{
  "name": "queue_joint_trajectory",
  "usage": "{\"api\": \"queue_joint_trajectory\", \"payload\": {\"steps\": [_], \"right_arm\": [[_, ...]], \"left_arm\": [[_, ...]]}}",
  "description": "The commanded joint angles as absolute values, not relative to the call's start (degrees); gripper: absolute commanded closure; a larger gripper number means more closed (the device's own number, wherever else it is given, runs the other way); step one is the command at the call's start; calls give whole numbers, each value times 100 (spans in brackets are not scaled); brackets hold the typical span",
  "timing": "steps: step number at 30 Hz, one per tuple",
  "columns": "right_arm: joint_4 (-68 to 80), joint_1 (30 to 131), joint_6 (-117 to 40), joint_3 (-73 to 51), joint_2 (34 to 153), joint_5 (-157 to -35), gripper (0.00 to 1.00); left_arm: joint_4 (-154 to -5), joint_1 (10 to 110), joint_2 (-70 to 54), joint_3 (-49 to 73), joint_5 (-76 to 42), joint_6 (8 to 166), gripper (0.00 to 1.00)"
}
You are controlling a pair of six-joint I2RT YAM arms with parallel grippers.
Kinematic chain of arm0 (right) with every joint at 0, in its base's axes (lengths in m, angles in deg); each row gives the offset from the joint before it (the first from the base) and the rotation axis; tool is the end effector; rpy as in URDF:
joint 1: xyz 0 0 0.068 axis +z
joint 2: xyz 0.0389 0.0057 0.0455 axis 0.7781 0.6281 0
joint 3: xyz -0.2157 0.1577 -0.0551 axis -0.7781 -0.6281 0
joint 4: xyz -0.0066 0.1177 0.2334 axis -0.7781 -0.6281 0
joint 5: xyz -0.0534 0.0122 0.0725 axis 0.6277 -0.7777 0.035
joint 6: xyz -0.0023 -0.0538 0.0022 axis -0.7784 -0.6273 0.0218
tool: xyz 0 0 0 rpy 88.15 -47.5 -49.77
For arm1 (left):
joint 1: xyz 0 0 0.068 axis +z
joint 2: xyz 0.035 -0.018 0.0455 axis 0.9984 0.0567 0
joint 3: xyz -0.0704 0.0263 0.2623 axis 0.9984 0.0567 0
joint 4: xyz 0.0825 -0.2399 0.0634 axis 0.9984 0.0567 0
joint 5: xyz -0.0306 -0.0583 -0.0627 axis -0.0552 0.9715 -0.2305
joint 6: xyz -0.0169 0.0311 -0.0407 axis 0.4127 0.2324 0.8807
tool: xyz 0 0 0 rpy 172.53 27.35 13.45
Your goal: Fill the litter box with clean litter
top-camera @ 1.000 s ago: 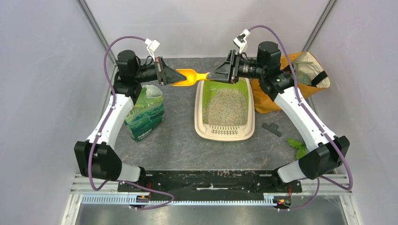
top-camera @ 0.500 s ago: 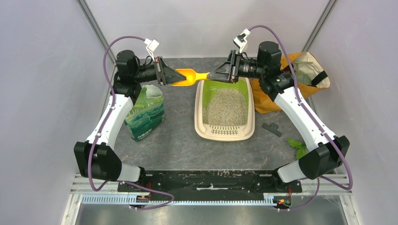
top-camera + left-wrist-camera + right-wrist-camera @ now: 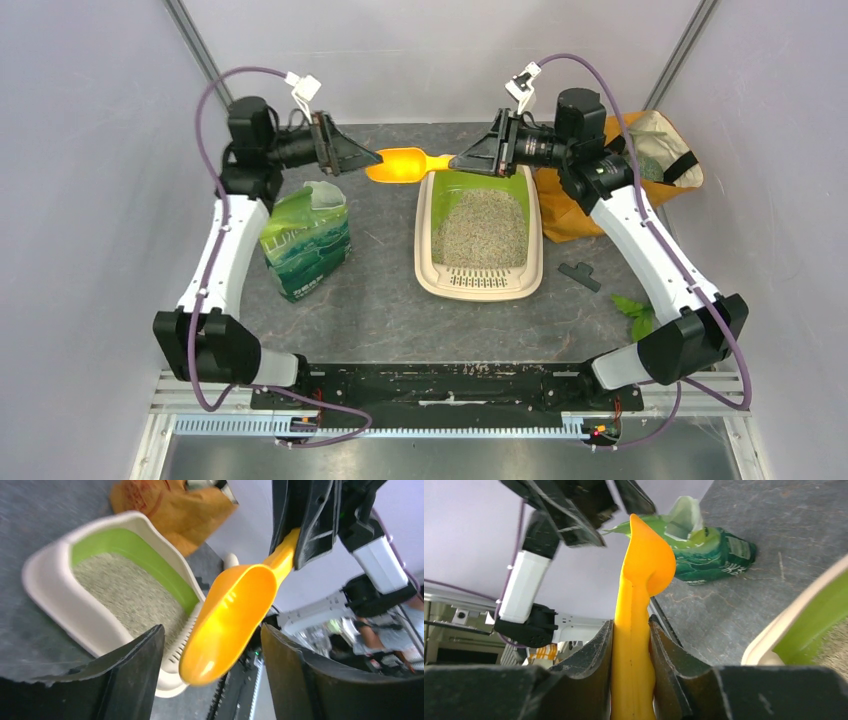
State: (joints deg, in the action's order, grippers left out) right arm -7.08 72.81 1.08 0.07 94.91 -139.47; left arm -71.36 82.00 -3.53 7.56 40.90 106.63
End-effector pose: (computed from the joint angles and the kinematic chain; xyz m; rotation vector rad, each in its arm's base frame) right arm 0.2898 0.1451 0.4345 -0.3195 1.9537 1.5890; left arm 0.3052 -0.0580 0.4051 0.4953 1.7918 -1.4369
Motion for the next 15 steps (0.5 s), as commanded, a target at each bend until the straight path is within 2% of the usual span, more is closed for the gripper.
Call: {"api": "queue_joint_trajectory", "payload": {"steps": [1, 5, 9, 15], "right_arm": [[-1081, 7040, -384, 80, 9224, -13807, 100], [-1236, 6938, -565, 25, 9186, -13771, 100], [-1358, 6934, -715, 58, 9222, -13744, 100], [-1366, 6937, -752, 70, 9313, -13744, 100]], "left_arm": [[-5279, 8858, -479, -578, 4048, 8720, 17], [-2750, 9461, -84, -2085, 3760, 6460, 14], [-79, 9505, 221, -3309, 2315, 3923, 13], [347, 10477, -473, -2006, 1844, 2889, 11]]}}
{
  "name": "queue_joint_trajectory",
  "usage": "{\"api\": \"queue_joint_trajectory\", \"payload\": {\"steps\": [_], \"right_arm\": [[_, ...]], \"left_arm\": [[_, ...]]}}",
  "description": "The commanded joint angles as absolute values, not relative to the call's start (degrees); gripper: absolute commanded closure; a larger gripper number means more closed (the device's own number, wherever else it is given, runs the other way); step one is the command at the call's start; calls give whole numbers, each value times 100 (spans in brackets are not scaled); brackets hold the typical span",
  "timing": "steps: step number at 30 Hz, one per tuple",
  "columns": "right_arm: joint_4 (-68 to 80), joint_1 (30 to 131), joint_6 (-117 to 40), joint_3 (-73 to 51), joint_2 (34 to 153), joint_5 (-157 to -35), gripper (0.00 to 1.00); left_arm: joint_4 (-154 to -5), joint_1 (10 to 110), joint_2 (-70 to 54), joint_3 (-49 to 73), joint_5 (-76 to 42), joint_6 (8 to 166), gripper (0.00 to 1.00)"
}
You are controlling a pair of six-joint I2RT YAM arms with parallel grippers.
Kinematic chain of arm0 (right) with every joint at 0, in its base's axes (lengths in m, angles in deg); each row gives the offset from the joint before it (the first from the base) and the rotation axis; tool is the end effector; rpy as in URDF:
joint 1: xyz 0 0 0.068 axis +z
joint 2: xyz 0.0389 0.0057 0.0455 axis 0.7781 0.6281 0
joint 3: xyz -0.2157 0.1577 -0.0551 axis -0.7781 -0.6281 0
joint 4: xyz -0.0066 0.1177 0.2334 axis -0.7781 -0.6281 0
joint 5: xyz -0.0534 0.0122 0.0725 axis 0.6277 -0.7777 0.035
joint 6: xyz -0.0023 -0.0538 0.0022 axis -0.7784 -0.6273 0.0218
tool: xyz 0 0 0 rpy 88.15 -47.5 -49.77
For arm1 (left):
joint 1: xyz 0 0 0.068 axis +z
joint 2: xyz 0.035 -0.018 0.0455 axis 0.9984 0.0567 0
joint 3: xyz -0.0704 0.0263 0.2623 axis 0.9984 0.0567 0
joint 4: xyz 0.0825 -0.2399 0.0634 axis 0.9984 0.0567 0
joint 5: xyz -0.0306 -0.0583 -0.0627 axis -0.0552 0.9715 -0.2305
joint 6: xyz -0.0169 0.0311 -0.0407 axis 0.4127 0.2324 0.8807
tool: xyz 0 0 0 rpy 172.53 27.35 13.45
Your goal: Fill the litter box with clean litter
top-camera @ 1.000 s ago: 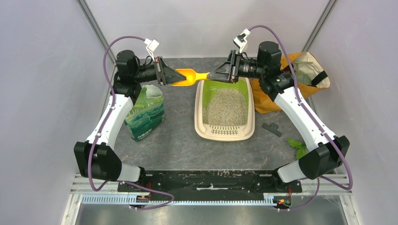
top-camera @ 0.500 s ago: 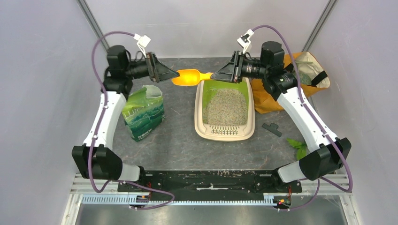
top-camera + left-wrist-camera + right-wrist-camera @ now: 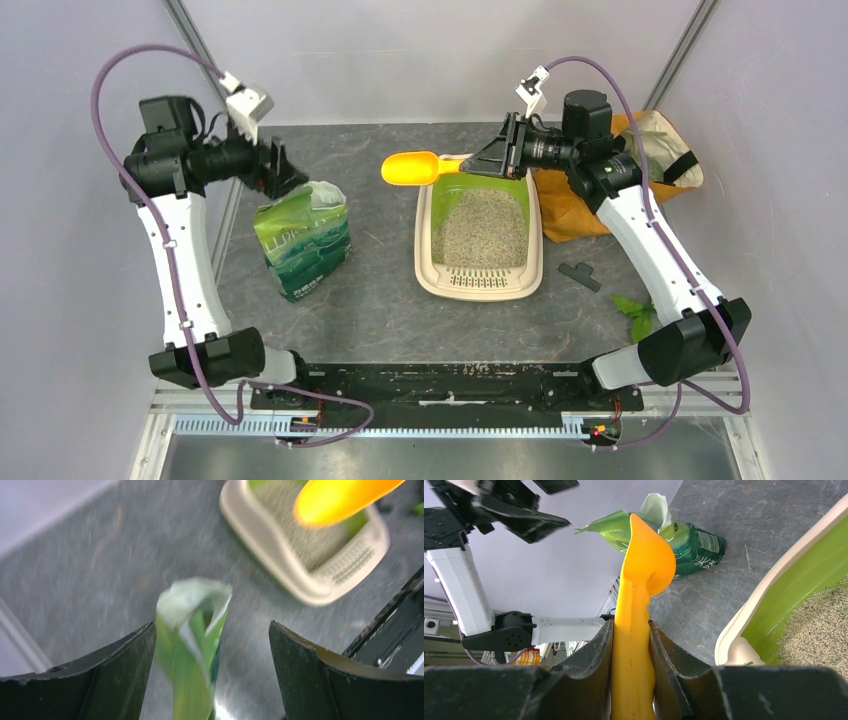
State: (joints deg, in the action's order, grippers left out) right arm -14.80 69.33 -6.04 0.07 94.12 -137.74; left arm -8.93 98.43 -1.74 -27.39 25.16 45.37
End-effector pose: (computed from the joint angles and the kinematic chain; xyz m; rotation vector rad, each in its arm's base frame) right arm 0.2920 0.1245 0.4258 -0.2854 2.0132 1.4584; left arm 0.2404 0.0218 0.4886 0.7472 1.8768 -0.5319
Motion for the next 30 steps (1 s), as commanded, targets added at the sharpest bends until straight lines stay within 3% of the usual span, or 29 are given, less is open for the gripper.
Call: {"api": "queue_joint_trajectory", "payload": {"steps": [1, 13, 23, 30], "right_arm": [[-1364, 6933, -750, 64, 9315, -13744, 100], [-1385, 6936, -701, 131, 9405, -13784, 100], [-1460, 6937, -694, 170, 9468, -13755, 100], [-1455, 6943, -684, 184, 9519, -13779, 100]], "left_arm": [[332, 10679, -606, -1788, 1878, 2758, 11], [1696, 13382, -745, -174, 3641, -401, 9], [1695, 13497, -832, 1448, 3822, -2194, 8], [1638, 13335, -386, 1929, 4283, -2975, 8]]}}
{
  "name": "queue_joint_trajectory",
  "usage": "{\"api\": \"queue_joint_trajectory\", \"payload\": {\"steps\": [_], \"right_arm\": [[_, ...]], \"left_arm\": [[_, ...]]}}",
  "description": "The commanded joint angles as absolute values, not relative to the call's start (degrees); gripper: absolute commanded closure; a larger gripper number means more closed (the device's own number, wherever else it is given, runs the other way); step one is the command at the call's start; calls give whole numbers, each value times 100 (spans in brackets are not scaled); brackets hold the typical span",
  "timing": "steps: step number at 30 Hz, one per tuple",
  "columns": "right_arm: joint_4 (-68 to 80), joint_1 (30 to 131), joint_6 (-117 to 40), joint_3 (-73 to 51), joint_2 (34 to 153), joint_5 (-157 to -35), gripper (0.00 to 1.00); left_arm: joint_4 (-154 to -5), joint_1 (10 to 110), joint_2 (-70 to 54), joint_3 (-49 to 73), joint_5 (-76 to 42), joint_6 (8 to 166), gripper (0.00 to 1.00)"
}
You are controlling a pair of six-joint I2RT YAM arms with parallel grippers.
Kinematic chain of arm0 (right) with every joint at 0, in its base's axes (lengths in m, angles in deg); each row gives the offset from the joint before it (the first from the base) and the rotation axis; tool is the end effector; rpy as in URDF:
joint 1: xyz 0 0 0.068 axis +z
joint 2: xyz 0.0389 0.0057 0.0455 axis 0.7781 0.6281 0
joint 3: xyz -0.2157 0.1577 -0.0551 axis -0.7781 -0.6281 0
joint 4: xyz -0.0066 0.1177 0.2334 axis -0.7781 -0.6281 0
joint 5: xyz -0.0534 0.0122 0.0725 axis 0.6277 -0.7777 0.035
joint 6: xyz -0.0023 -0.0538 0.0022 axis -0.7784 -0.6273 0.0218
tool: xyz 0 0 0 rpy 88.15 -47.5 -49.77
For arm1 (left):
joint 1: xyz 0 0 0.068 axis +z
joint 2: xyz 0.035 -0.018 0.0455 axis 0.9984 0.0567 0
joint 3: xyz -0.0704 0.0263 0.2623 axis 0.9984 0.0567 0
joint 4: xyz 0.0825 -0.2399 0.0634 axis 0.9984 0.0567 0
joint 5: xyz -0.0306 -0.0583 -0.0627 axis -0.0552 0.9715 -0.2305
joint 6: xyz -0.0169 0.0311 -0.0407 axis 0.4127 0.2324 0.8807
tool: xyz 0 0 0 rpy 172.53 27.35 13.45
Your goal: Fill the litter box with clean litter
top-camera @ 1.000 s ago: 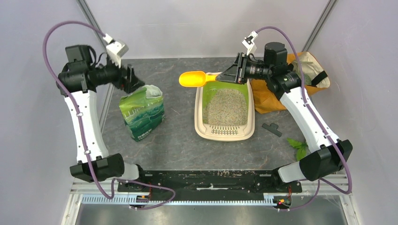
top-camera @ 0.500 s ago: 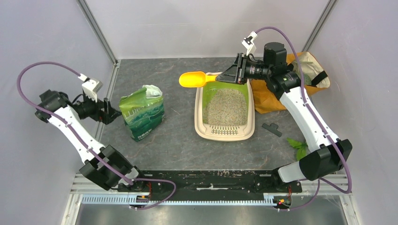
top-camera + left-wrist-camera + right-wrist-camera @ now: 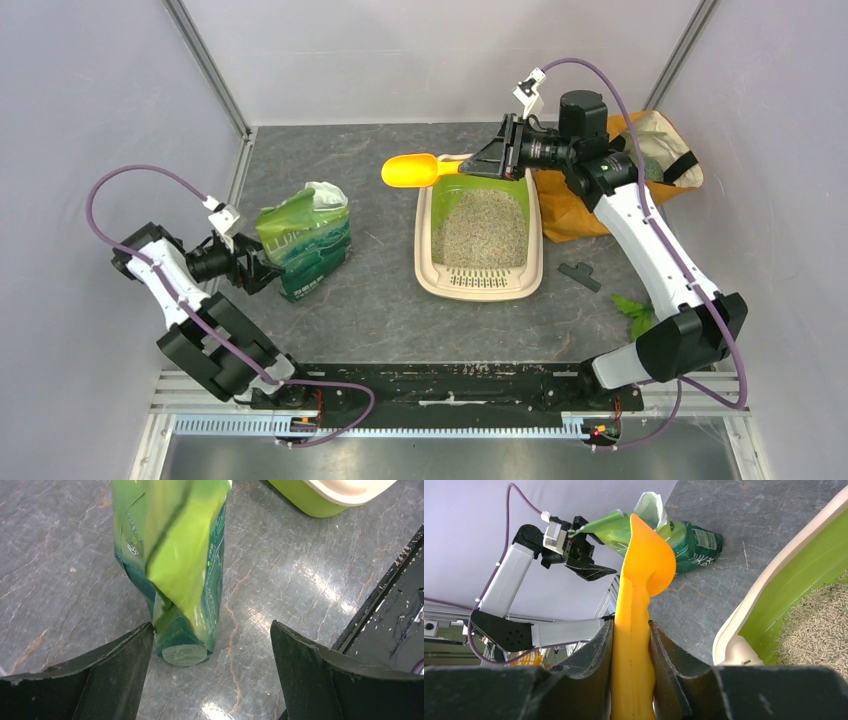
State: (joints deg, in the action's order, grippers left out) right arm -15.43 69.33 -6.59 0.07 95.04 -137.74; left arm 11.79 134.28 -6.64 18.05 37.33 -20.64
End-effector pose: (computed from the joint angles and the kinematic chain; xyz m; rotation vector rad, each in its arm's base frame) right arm 0.2964 0.1259 0.4200 -0.2809 2.0362 1.4550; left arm 0.1556 0.1233 0.2952 0.7517 1.9531 -0.5720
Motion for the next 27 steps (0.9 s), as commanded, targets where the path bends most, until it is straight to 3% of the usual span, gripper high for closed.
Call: {"api": "queue_joint_trajectory", "payload": {"steps": [1, 9, 14, 17, 27], "right_arm": [[-1455, 6946, -684, 179, 9523, -13788, 100], [-1465, 6946, -683, 188, 9522, -13812, 100], [-1421, 6946, -648, 131, 9554, -13832, 100], [-1432, 6945, -640, 165, 9560, -13838, 100], [-1371, 6946, -588, 120, 9540, -13850, 100]], "left_arm": [[1603, 13317, -273, 1936, 4303, -3049, 8], [1376, 13367, -6, 1884, 4188, -3209, 16], [-526, 13367, -442, 2264, 4175, -1558, 16], [-1213, 13389, -713, 2470, 4114, -1133, 11], [990, 13702, -512, 1353, 3982, -2485, 9]]}}
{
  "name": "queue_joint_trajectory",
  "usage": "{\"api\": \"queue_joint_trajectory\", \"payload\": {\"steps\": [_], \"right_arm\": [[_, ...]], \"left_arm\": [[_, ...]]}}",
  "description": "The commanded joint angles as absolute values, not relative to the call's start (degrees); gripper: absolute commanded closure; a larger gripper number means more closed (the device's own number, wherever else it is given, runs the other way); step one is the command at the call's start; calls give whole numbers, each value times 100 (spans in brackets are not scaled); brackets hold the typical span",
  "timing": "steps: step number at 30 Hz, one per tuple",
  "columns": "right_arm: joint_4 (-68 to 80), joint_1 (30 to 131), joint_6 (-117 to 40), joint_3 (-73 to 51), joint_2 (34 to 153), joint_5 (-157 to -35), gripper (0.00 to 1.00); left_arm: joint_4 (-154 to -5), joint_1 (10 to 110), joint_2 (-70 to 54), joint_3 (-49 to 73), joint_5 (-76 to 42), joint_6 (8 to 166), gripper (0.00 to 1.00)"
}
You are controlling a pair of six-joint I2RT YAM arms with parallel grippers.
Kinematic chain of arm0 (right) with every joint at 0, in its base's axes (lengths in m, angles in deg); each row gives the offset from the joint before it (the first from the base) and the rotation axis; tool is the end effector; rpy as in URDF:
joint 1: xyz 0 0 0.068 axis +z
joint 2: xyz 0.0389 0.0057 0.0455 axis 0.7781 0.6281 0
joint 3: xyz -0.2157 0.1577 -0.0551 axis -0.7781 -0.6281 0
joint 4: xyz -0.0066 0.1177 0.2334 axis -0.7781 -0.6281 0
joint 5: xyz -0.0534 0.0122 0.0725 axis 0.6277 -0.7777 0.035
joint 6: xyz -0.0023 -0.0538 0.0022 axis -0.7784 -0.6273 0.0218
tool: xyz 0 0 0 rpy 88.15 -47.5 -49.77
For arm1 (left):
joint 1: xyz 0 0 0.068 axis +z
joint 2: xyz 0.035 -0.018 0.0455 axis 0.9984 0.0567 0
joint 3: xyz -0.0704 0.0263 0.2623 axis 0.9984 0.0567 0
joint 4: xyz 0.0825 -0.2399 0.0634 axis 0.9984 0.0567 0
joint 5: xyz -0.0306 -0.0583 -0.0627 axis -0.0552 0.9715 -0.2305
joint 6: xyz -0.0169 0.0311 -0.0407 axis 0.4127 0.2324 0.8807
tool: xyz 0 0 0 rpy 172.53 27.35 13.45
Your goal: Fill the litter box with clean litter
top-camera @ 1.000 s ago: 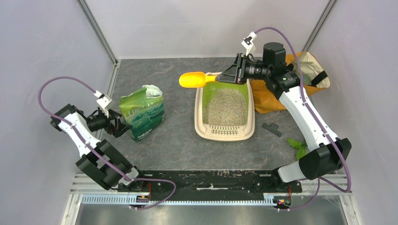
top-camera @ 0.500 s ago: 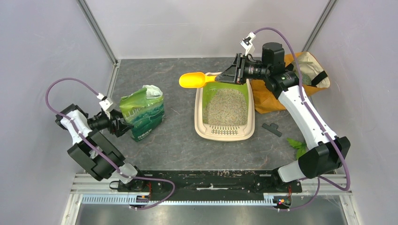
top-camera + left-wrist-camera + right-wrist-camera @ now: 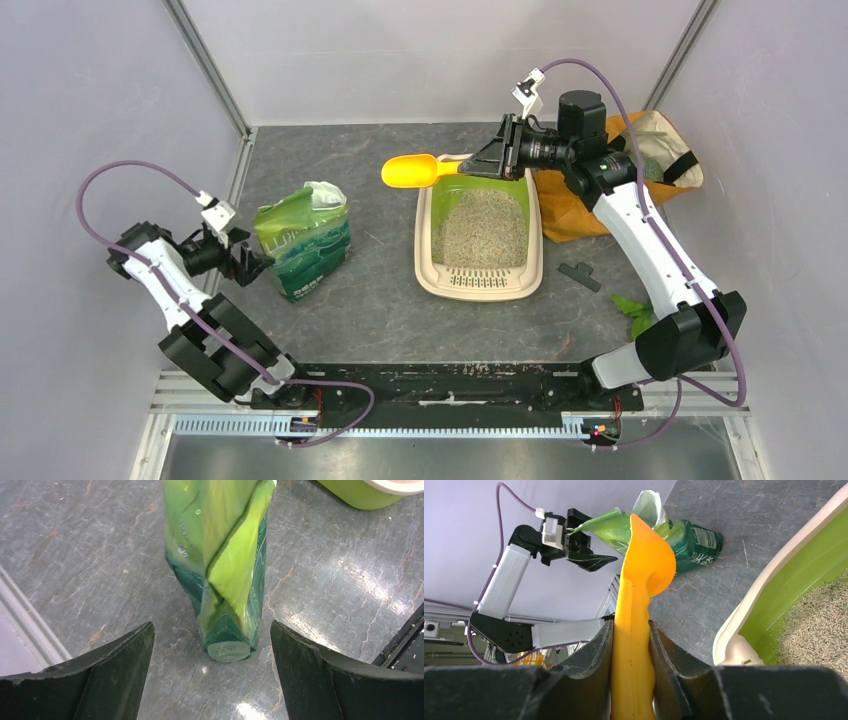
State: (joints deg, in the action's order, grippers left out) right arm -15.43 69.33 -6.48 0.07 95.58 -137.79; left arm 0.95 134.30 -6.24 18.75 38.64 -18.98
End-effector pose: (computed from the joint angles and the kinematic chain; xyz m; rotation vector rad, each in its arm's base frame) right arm 0.2991 0.1269 0.4171 -0.2749 2.0464 1.4578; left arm 0.1675 0.1358 0.2902 0.8083 1.8885 -0.4237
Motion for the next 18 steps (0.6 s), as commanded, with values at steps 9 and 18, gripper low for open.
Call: {"api": "queue_joint_trajectory", "payload": {"steps": [9, 18], "right_arm": [[-1315, 6963, -578, 23, 9531, -13884, 100], [-1263, 6989, -545, 49, 9607, -13890, 100]], "left_arm": [[1686, 13725, -53, 1143, 4192, -3280, 6], [1456, 13228, 104, 1411, 4364, -3226, 5]]}}
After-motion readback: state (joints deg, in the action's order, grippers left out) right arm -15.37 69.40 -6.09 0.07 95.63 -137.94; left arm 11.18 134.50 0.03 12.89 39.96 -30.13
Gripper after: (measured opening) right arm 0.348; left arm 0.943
